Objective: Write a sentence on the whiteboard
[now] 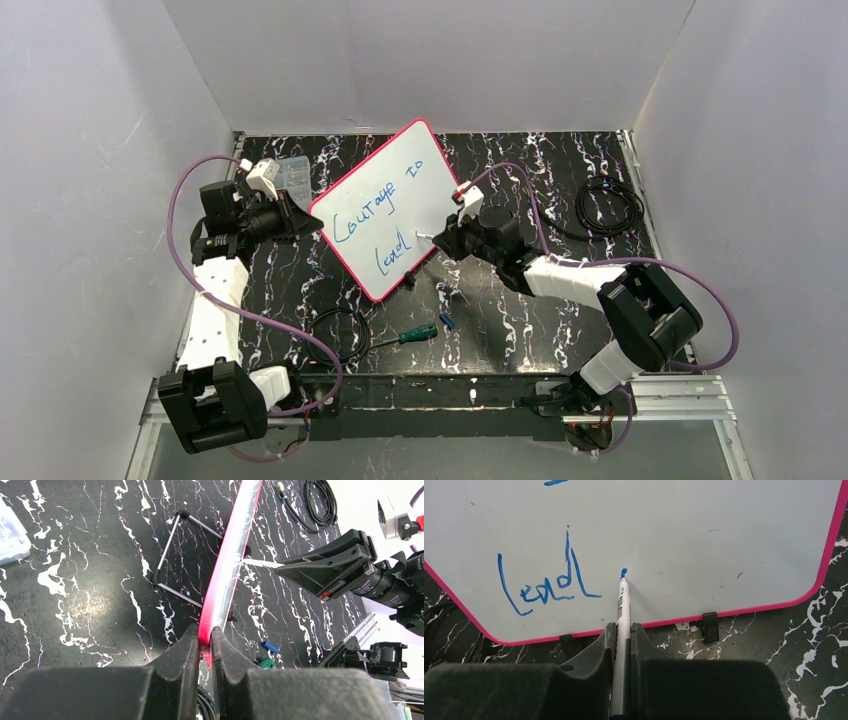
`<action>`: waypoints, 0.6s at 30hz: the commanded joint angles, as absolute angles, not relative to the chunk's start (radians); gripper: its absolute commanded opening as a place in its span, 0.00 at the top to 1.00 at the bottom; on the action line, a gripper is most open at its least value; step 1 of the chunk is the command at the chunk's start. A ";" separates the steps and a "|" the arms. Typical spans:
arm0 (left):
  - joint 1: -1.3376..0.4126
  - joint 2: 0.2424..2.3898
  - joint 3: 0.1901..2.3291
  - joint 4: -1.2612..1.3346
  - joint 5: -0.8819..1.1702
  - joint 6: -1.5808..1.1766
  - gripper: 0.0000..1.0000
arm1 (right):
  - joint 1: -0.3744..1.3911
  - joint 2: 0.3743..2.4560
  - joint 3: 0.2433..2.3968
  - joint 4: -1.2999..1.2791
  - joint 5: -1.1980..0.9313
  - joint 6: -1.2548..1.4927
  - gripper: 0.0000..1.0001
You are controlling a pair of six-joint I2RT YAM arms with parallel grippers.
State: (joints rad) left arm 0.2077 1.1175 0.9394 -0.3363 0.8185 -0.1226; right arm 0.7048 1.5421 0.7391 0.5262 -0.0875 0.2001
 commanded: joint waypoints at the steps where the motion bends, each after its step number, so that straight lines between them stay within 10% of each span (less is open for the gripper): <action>1: 0.204 1.108 0.929 -0.347 0.804 -0.098 1.00 | 0.708 1.532 0.750 0.532 -0.020 0.194 0.99; 18: 0.203 1.109 0.930 -0.347 0.805 -0.100 1.00 | 0.709 1.503 0.790 0.529 0.025 0.170 0.99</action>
State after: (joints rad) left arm 0.2077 1.1175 0.9394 -0.3359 0.8188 -0.1230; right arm 0.7090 1.5372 0.7483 0.5186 -0.0170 0.1963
